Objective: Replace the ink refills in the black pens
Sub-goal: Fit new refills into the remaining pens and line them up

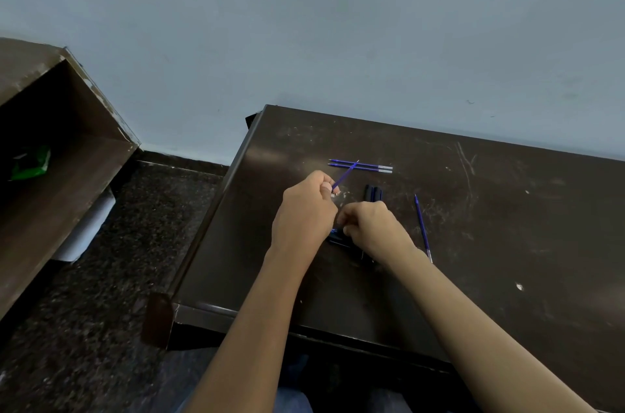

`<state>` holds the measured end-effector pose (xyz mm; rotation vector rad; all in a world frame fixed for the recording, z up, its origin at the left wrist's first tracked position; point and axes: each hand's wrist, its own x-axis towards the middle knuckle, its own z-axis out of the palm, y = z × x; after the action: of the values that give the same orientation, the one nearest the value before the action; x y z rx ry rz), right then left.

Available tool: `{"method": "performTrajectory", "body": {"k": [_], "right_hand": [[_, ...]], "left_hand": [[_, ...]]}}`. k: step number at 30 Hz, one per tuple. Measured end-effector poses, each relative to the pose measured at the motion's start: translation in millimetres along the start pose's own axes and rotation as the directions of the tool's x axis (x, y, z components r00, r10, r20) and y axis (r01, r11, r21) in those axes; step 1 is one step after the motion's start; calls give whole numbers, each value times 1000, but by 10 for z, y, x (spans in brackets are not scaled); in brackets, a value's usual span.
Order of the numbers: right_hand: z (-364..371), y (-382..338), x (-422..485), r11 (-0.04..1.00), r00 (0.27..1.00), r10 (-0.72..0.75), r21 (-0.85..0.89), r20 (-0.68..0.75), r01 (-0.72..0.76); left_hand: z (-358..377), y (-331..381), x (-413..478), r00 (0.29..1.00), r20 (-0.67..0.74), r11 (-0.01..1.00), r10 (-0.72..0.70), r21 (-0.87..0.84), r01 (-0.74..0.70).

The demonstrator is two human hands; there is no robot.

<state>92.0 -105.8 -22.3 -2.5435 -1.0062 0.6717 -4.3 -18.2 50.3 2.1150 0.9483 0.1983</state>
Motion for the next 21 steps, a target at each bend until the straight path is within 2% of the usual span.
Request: {"method": "performTrajectory", "body": {"k": [2, 3, 4, 5, 6, 7, 8, 9, 13, 17, 19, 21], "right_hand": [[-106, -42, -41, 993, 998, 3, 117, -56, 3], [-186, -93, -78, 968, 997, 26, 249, -75, -6], [-276, -149, -123, 900, 996, 61, 435, -64, -27], [-365, -208, -167, 766, 997, 80, 641, -16, -51], [-438, -257, -202, 576, 996, 71, 813, 52, -84], [-493, -301, -232, 383, 992, 47, 916, 113, -123], [-520, -326, -244, 243, 988, 29, 957, 153, -156], [-530, -348, -250, 173, 984, 22, 969, 174, -176], [-471, -381, -222, 154, 979, 128, 972, 159, -178], [-579, -275, -134, -65, 941, 333, 997, 63, -44], [-620, -223, -122, -68, 933, 359, 998, 39, -16], [-593, -252, -151, -16, 948, 314, 999, 47, -44]], "left_hand": [[-3, 5, -2, 1000, 1, 1000, -8, -2, 8], [-7, 8, -1, 1000, 5, 1000, -16, -1, 16], [-11, 9, -1, 1000, 9, 1000, -23, -3, 23], [-16, 11, -1, 1000, 13, 1000, -26, -4, 26], [-20, 17, -3, 1000, 16, 1000, -26, -7, 26], [-22, 22, -6, 1000, 19, 1000, -22, -12, 22], [-24, 29, -10, 1000, 22, 1000, -17, -23, 18], [-25, 38, -15, 1000, 27, 999, -13, -37, 14], [-17, 62, -35, 996, 88, 999, -12, -40, 15], [-28, 79, -59, 994, 110, 999, -23, -47, 28], [-38, 91, -67, 994, 107, 998, -21, -52, 27], [-42, 96, -70, 994, 105, 998, -19, -56, 25]]}}
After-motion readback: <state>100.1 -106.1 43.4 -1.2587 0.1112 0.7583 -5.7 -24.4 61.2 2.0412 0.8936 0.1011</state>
